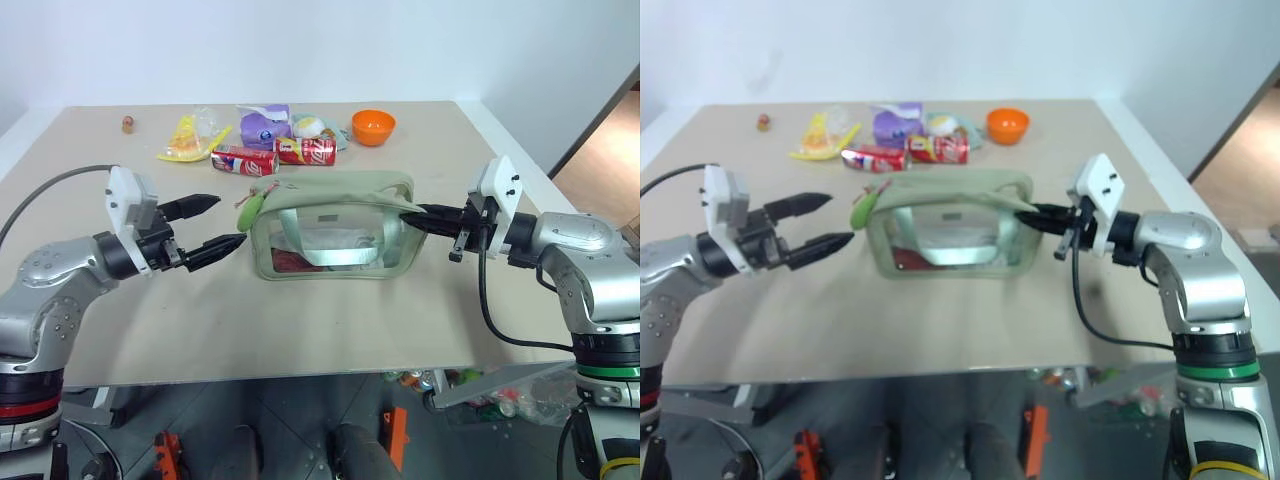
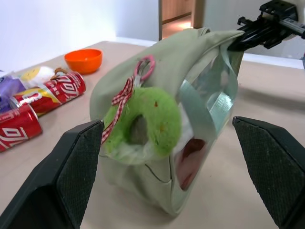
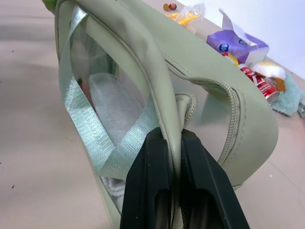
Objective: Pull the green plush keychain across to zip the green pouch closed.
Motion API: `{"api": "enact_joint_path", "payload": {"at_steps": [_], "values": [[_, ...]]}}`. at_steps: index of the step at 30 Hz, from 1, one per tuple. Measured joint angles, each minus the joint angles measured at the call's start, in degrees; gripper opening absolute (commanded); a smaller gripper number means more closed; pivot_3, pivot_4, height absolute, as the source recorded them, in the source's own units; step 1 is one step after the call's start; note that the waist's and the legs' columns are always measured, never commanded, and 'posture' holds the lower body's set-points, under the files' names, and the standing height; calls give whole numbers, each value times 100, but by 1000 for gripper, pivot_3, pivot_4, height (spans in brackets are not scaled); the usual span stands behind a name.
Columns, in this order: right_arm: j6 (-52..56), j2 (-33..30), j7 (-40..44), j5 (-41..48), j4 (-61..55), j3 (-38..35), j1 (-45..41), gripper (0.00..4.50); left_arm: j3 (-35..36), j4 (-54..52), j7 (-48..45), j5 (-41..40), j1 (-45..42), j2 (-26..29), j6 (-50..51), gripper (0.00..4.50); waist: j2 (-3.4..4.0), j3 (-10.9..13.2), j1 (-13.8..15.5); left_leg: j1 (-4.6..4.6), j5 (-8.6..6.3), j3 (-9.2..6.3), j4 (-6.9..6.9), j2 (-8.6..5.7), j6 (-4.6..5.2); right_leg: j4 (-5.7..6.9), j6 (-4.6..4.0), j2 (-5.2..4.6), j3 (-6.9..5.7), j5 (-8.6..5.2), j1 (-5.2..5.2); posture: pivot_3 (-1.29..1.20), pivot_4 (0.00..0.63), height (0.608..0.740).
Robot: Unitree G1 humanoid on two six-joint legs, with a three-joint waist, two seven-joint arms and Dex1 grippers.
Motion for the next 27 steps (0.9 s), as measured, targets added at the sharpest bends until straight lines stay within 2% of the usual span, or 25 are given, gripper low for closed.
{"api": "enact_joint_path", "payload": {"at_steps": [5,8,15,19,23,27], "values": [[-26,-2,-11,-41,0,18,0,32,-153,149,59,77,-142,-263,-5,4500,0,0,-6,2,0,-5,-1,3,0,0,-3,8,-2,2,-1,0,150,740],[-50,-4,-17,-53,0,19,2,0,-162,271,110,117,-155,-320,-5,3720,0,0,-7,1,0,-4,-1,4,0,0,-3,8,-1,2,-1,0,150,740],[-68,-15,-22,-95,-76,19,22,0,-163,427,172,332,-155,-418,-68,1265,0,0,-5,1,0,-4,-1,3,0,0,-3,7,-1,2,0,0,150,740],[-73,-17,-20,-107,-76,19,24,0,-163,474,165,456,-155,-423,-156,14,0,0,-5,1,0,-3,-1,3,0,0,-2,6,-1,2,0,0,150,740],[-111,-17,-8,-126,-76,22,23,0,-165,621,179,624,-173,-467,-331,14,0,0,-5,1,0,-4,-1,3,0,0,-3,6,-1,2,0,0,150,740],[-130,-36,6,-157,-76,28,25,0,-190,701,177,723,-605,-498,-432,14,-2,1,4,-4,1,-6,3,2,-1,0,-1,6,-3,3,-1,0,150,740]]}}
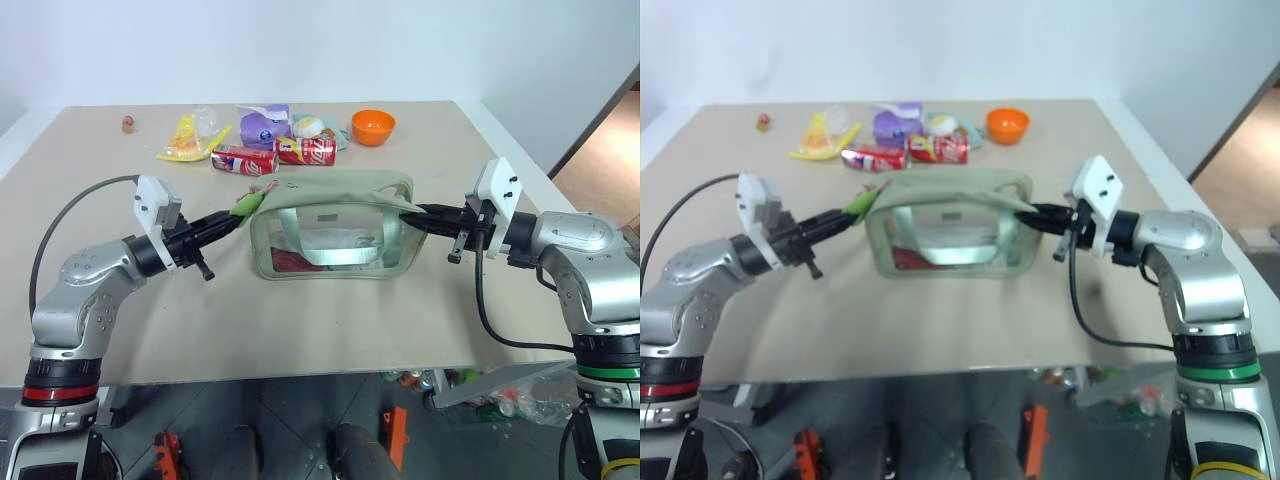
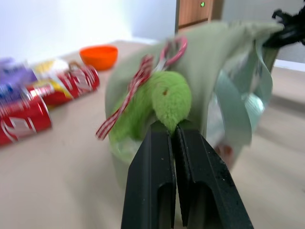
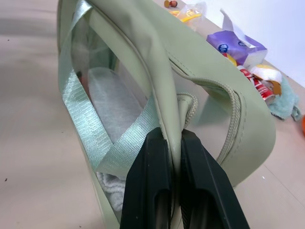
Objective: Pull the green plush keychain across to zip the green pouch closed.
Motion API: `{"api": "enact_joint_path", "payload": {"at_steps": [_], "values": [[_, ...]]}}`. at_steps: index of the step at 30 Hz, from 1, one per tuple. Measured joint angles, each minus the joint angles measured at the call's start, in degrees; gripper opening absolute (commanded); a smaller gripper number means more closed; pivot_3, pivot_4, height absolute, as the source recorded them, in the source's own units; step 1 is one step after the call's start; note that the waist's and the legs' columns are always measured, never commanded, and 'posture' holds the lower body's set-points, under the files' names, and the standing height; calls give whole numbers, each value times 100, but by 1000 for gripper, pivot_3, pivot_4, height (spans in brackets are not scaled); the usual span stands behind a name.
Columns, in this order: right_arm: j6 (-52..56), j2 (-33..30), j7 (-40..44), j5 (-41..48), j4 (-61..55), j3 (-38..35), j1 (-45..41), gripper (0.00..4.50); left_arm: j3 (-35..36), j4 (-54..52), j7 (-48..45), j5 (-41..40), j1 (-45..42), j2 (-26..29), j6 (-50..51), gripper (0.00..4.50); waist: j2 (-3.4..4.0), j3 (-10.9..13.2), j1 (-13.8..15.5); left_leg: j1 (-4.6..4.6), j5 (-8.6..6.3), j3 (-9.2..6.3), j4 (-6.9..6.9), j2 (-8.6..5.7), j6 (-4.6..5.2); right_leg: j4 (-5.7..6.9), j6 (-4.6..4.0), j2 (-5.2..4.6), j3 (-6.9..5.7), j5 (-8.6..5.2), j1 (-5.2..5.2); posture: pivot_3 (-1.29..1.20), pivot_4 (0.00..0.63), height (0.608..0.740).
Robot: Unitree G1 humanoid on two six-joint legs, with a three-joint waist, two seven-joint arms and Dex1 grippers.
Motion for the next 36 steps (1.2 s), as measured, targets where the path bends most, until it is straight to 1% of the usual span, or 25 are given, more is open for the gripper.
{"api": "enact_joint_path", "payload": {"at_steps": [4,6,11,15,18,19,23,24,25,28,32,35,36], "values": [[-90,-50,39,-49,0,47,-7,0,-204,26,-126,75,-1161,-69,-130,14,-3,-1,7,-1,1,-1,4,-4,0,-5,7,-1,1,4,5,0,150,740],[-125,-62,71,-65,5,64,-13,0,-469,124,-307,118,-1651,-278,-240,14,-1,-2,9,1,1,2,3,-8,0,-5,11,-6,3,2,9,0,150,740],[-169,-65,93,-88,21,148,-32,0,-1215,796,-799,519,-1962,-676,-548,14,0,-1,-18,2,0,-5,-1,-3,1,-4,3,10,5,5,0,0,150,740],[-186,-73,69,-113,19,153,-34,0,-1544,1371,-1089,976,-2273,-696,-848,14,0,-2,-15,1,0,-6,-1,-3,1,-4,3,10,5,5,1,0,150,740],[-187,-82,30,-122,15,153,-30,0,-1651,1621,-1294,1144,-2436,-694,-931,14,0,-2,-13,0,0,-1,1,-4,1,-4,6,7,7,3,1,0,150,740],[-187,-82,17,-122,13,153,-25,0,-1653,1683,-1337,1164,-2459,-693,-930,677,0,-1,-13,0,0,-2,1,-4,1,-4,7,7,7,3,1,0,150,740],[-187,-83,-12,-121,-15,153,-4,0,-1651,1748,-1527,1209,-2479,-650,-930,1930,0,-1,-12,0,0,-3,0,-3,1,-4,6,7,6,3,1,0,150,740],[-187,-84,-12,-121,-24,153,-2,0,-1649,1739,-1555,1210,-2479,-613,-910,2353,0,-1,-13,0,0,-3,0,-3,1,-4,6,7,6,3,1,0,150,740],[-187,-84,-12,-121,-28,154,0,0,-1645,1711,-1591,1210,-2477,-552,-854,2682,0,-1,-13,0,0,-3,0,-3,1,-4,6,7,6,3,1,0,150,740],[-192,-87,-11,-124,-34,161,4,0,-1564,1381,-1653,1178,-2363,-222,-620,2682,1,-1,-19,1,0,-3,-2,-2,1,-4,6,8,6,3,0,0,150,740],[-214,-101,-2,-154,-28,174,-7,0,-1261,674,-1604,1015,-1835,264,-200,2682,1,-1,-14,0,0,-4,-1,0,1,-3,7,7,5,2,0,0,150,740],[-244,-111,18,-167,-2,194,-26,0,-913,76,-1356,758,-1331,444,261,2682,1,-1,-12,0,0,-3,0,0,1,-3,7,3,4,2,2,0,150,740],[-264,-110,30,-170,26,218,-71,0,-712,-165,-1123,679,-1124,463,438,2682,1,-1,-13,2,0,-1,1,0,1,-3,6,3,6,3,1,0,150,740]]}}
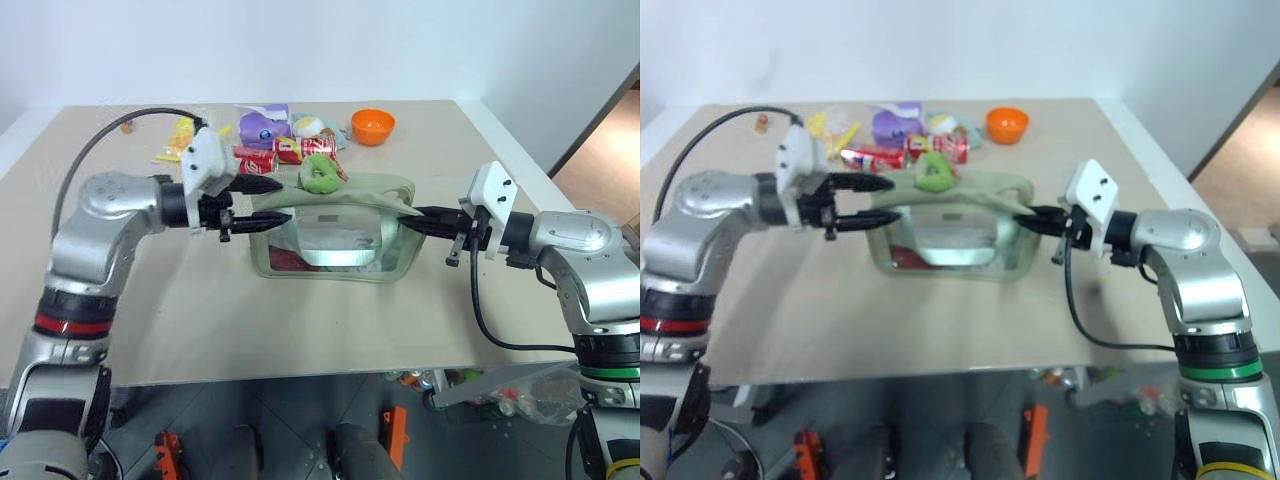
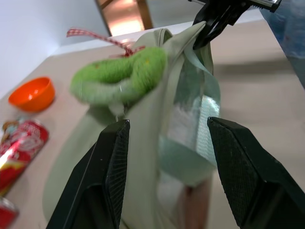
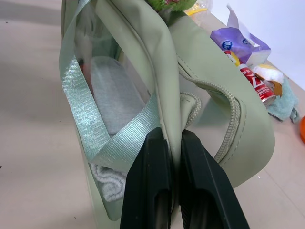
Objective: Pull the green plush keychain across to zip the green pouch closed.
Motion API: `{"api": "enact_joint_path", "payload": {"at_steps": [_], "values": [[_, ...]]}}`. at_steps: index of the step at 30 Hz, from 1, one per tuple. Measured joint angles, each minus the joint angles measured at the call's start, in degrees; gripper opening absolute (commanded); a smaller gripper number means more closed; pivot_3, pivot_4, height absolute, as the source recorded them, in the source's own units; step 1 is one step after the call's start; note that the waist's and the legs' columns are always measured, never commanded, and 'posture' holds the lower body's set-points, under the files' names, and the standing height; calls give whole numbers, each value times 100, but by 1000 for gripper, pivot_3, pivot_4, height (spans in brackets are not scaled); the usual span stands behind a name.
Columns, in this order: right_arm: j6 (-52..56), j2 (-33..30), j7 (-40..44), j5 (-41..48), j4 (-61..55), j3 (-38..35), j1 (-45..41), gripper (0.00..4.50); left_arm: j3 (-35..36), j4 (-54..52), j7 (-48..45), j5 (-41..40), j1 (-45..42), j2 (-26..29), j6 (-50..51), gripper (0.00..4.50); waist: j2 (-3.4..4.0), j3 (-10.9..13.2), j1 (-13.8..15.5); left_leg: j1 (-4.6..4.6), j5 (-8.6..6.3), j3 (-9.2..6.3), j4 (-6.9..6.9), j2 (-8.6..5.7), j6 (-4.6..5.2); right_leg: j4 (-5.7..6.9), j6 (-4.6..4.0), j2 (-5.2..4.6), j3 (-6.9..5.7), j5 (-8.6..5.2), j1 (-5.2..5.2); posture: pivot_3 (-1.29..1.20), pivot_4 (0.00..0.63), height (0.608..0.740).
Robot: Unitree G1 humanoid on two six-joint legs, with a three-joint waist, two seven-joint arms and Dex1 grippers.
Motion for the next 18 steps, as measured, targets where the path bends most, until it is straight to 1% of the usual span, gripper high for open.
{"api": "enact_joint_path", "payload": {"at_steps": [3,5,9,12,13,14,18], "values": [[-55,1,54,-19,66,31,-43,0,381,-320,569,-149,411,-66,281,2682,0,0,0,3,1,-3,2,1,1,1,-1,0,-3,2,5,0,150,740],[-78,2,86,-48,140,40,-65,0,525,-422,894,-193,685,-243,351,2682,0,0,5,6,2,-2,2,0,1,1,-2,-1,-3,2,9,0,150,740],[-124,2,102,-63,180,70,-98,0,540,-428,1359,-212,974,-594,363,2682,-2,0,9,5,2,1,4,1,1,1,-1,-1,-1,6,7,0,150,740],[-130,3,116,-64,196,77,-124,0,521,-417,1515,-218,1079,-754,353,2682,-2,0,4,5,2,0,1,1,1,1,-3,1,0,6,6,0,150,740],[-130,3,116,-65,201,77,-126,0,520,-417,1521,-218,1082,-768,353,2445,-2,0,4,5,2,-1,2,1,1,1,-3,2,-1,6,6,0,150,740],[-131,2,116,-66,208,77,-128,0,517,-404,1538,-222,1082,-826,331,2099,-2,0,6,5,2,-1,1,1,1,1,-2,1,-1,6,6,0,150,740],[-152,2,105,-68,209,77,-127,0,375,-296,1612,-177,1082,-1004,172,950,-2,0,6,5,2,2,2,0,1,1,-2,0,1,6,7,0,150,740]]}}
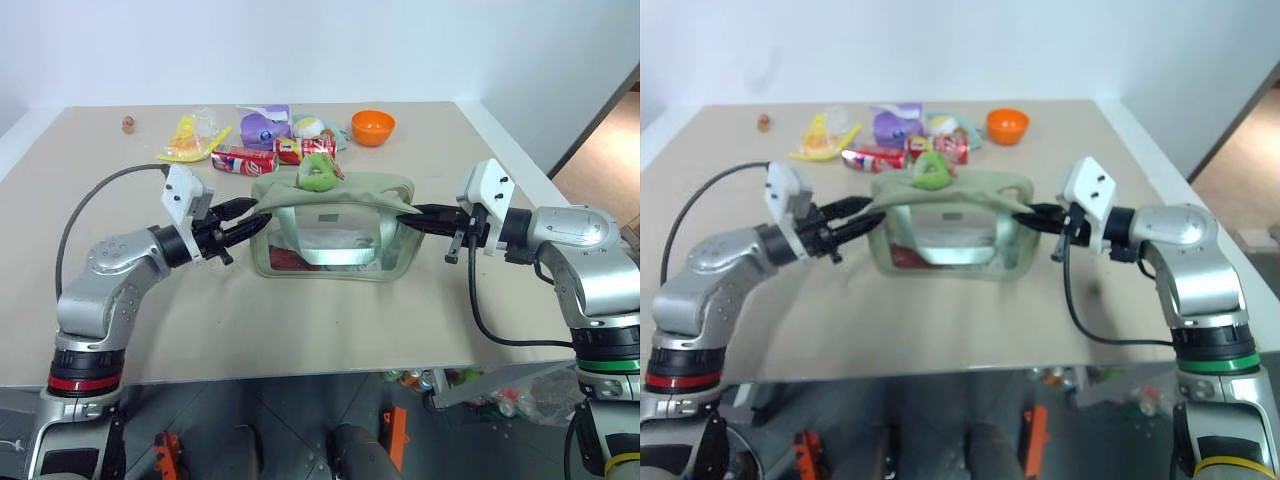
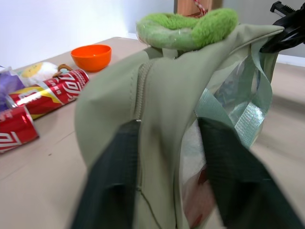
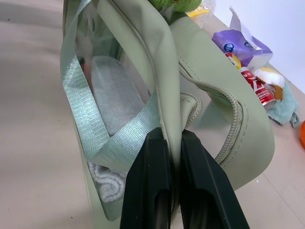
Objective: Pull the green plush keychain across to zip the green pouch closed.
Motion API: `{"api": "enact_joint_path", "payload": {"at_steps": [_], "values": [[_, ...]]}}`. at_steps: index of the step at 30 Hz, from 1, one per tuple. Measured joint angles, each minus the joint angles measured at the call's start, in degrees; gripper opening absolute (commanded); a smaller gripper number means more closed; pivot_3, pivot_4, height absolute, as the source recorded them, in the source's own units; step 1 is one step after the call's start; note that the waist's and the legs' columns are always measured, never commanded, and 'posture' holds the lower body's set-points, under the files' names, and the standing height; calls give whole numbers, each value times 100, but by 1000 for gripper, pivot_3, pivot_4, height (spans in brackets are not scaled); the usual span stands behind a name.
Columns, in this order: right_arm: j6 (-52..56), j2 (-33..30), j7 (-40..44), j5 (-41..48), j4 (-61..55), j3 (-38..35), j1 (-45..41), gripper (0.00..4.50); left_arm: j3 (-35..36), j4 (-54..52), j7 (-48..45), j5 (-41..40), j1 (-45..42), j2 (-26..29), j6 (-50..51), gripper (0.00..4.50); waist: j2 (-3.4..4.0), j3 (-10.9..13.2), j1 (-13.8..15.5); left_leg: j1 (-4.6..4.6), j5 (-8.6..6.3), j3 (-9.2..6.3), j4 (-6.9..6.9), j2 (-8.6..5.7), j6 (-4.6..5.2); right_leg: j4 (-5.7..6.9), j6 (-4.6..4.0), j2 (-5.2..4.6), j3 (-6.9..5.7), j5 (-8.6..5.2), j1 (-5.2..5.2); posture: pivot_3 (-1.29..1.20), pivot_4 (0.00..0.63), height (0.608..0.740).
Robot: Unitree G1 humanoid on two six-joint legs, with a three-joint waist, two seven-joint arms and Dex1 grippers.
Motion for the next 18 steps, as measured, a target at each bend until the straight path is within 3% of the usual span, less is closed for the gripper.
{"api": "enact_joint_path", "payload": {"at_steps": [1,2,3,10,15,18], "values": [[3,0,-6,0,0,0,0,0,-20,1,12,4,0,-41,-11,380,0,0,0,0,0,0,0,0,0,0,0,0,0,0,0,0,150,740],[10,0,-11,2,0,0,1,0,-27,2,21,8,0,-64,-23,96,0,0,0,0,0,-1,0,0,0,0,0,0,0,0,0,0,150,740],[74,2,-15,36,-3,-6,-1,362,-40,8,44,12,0,-88,-38,10,0,0,0,0,0,-1,-1,0,0,0,0,0,0,0,0,0,150,740],[189,29,-20,205,-120,-20,-126,2737,-95,-1,143,53,4,-110,-103,0,1,0,5,-2,0,0,0,-2,0,0,2,-2,0,-1,-1,0,150,740],[524,241,-229,505,-439,-62,-1161,4451,-124,-73,242,48,48,-131,-94,0,1,0,-2,1,0,-3,-1,1,0,0,-2,1,-1,2,-1,0,150,740],[722,673,-264,634,-607,246,-1688,4451,-140,-163,270,36,89,-154,-65,0,-1,-2,1,2,0,-7,-2,2,0,0,-3,2,-5,2,1,0,150,740]]}}
